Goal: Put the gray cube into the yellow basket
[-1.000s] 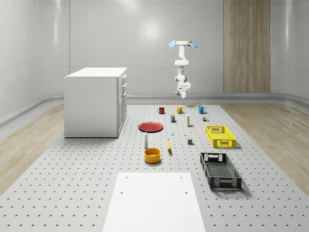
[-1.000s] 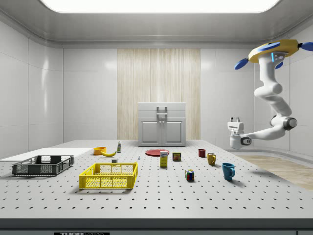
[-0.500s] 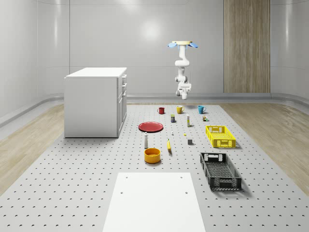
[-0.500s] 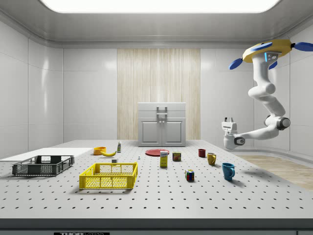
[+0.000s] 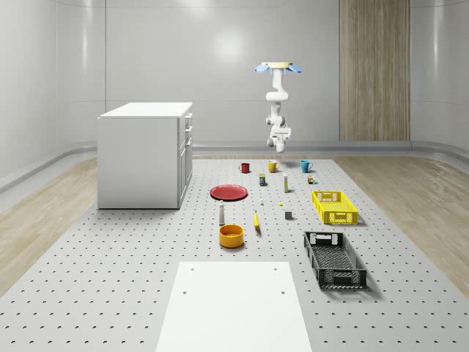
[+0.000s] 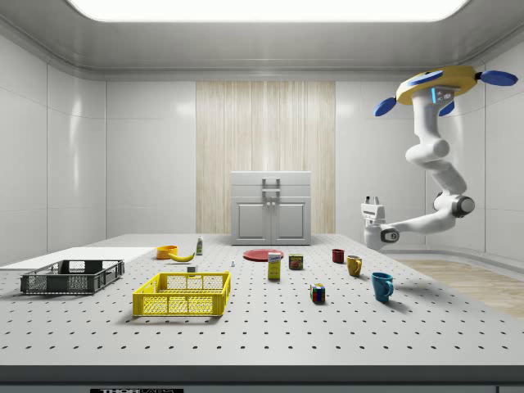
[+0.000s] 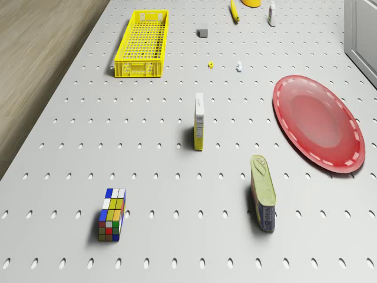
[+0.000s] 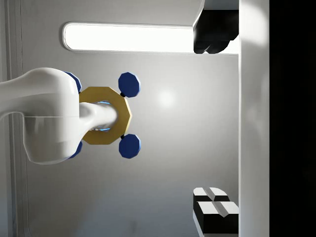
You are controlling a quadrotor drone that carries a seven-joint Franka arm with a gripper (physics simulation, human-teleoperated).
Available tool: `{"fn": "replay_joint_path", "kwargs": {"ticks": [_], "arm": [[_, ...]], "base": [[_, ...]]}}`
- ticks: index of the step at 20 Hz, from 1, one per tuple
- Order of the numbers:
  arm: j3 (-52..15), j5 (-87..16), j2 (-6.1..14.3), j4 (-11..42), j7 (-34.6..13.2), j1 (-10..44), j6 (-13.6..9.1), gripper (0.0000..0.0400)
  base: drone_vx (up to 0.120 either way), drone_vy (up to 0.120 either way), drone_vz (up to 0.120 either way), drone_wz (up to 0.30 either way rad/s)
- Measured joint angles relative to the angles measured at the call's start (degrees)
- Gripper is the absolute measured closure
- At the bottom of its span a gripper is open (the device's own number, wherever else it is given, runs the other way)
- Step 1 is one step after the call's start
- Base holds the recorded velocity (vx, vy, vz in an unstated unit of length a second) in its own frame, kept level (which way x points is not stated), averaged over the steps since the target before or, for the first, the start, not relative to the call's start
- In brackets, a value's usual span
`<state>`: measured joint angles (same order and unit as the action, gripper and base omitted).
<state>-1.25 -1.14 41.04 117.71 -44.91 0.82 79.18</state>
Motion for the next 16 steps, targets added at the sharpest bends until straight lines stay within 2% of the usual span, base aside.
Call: {"fn": "replay_joint_path", "kwargs": {"ticks": [10, 16], "arm": [[-4.21, -5.91, 0.39, 0.64, -0.78, 1.3, 0.5, 0.0], [-12.88, -18.25, 1.07, 3.0, -2.53, 4.05, 1.08, 0.0]], "base": [[0.12, 0.0, 0.0, 0.0], [0.12, 0.0, 0.0, 0.0]]}}
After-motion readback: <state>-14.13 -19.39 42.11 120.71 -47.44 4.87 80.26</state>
